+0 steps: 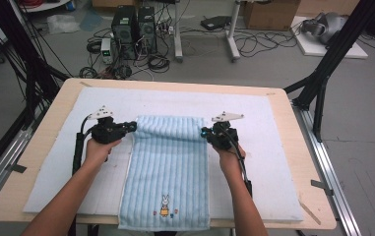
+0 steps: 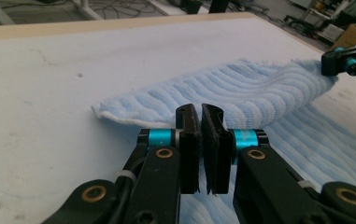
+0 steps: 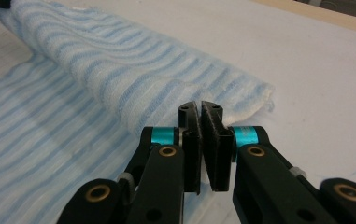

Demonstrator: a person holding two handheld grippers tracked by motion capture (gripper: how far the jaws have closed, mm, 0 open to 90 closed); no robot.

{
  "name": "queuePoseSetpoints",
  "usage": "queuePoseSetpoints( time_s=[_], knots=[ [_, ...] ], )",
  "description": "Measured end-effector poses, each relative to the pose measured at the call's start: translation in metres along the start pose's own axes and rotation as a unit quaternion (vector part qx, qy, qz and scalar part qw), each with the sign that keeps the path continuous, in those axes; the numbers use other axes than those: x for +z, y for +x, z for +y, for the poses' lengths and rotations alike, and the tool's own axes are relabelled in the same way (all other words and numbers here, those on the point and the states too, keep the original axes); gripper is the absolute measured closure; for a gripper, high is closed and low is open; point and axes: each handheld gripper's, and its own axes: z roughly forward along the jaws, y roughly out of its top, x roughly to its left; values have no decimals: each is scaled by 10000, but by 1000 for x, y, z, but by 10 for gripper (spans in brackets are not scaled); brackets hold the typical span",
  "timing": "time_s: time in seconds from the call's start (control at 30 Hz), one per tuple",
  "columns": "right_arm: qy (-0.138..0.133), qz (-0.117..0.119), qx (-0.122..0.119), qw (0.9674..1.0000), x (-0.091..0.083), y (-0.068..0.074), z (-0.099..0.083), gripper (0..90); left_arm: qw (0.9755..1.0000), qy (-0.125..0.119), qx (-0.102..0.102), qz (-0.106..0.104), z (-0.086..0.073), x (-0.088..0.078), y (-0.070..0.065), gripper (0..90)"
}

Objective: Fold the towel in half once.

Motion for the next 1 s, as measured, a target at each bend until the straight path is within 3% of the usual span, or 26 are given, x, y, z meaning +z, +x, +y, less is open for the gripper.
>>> queuePoseSetpoints(
  time_s=[0.07, 0.1, 0.17, 0.33, 0.43, 0.63, 0.67, 0.7, 0.77, 0.87, 1.0],
  knots=[
    [34, 2, -63, 10000, -5, 4, -5, 866, 10000, 21, 77, -34, -5, -4, -6, 852],
    [16, 23, -46, 10000, -7, 6, -7, 866, 9996, 72, 263, -4, -10, -7, -11, 852],
    [-15, 73, -25, 10000, -11, 10, -14, 866, 9993, 86, 354, -42, -15, -11, -17, 851],
    [61, 112, -50, 9999, -21, 21, -32, 865, 9991, 108, 376, -183, -30, -23, -28, 851],
    [32, 198, 3, 9998, -28, 27, -40, 865, 9986, 187, 467, -136, -38, -29, -33, 850],
    [117, 190, -123, 9997, -38, 40, -49, 865, 9982, 333, 470, -186, -50, -40, -41, 847],
    [120, 188, -121, 9997, -39, 42, -50, 864, 9985, 319, 415, -131, -52, -41, -42, 831],
    [119, 188, -107, 9997, -39, 43, -50, 848, 9988, 309, 383, -76, -53, -41, -41, 757],
    [87, 109, -76, 9999, -41, 45, -51, 741, 9993, 338, 138, 120, -56, -41, -38, 518],
    [67, -63, -33, 10000, -43, 44, -52, 625, 9992, 345, -39, 190, -57, -41, -33, 418],
    [-24, -179, 162, 9997, -46, 37, -54, 514, 9989, 366, -288, 112, -56, -41, -27, 373]
  ],
)
